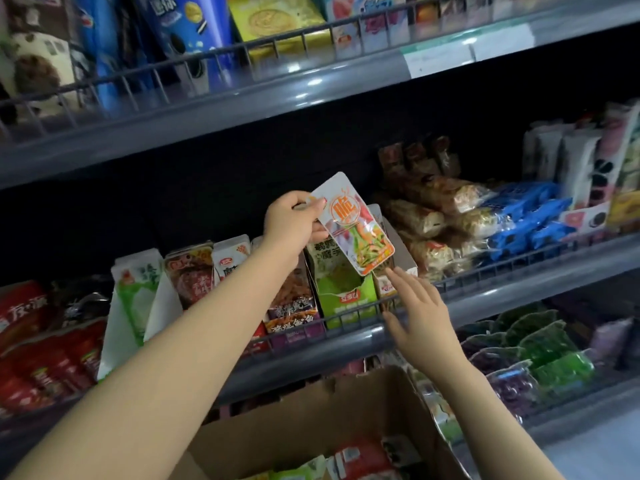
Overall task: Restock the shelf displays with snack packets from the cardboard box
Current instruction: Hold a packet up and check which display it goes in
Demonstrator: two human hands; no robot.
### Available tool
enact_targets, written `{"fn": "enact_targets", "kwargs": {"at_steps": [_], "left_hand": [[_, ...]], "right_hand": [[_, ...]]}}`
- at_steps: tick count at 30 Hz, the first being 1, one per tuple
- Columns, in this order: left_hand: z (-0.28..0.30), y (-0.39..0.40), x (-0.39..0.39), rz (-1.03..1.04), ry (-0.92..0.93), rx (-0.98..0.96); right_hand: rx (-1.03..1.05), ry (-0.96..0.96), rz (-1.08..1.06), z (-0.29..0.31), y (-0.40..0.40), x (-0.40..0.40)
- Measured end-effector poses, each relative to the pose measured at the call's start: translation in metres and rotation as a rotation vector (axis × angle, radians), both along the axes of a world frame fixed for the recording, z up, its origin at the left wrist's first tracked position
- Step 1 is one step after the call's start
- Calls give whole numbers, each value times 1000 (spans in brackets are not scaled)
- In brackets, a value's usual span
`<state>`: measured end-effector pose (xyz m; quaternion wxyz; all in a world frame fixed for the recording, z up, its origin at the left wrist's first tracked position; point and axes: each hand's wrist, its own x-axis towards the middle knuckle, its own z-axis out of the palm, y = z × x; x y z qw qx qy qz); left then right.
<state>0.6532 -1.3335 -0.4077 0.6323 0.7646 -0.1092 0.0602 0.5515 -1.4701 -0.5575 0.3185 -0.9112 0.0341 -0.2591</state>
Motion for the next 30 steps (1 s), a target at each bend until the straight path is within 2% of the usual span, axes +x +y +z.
{"fn": "enact_targets", "kwargs": {"at_steps": [3, 7, 11, 18, 30], "left_hand": [[4, -26, 18, -7, -49, 87], [3, -53, 37, 6, -106, 186], [-4, -68, 55, 46, -177, 331], [-35, -79, 78, 87, -188, 510], [-70, -91, 104, 209, -347, 702]], "right_hand": [[-63, 100, -16, -3, -3, 7], [-102, 119, -29, -6, -7, 15], [-90, 117, -33, -8, -11, 15], [-51, 90, -16, -8, -13, 16], [-7, 49, 24, -12, -16, 20]]}}
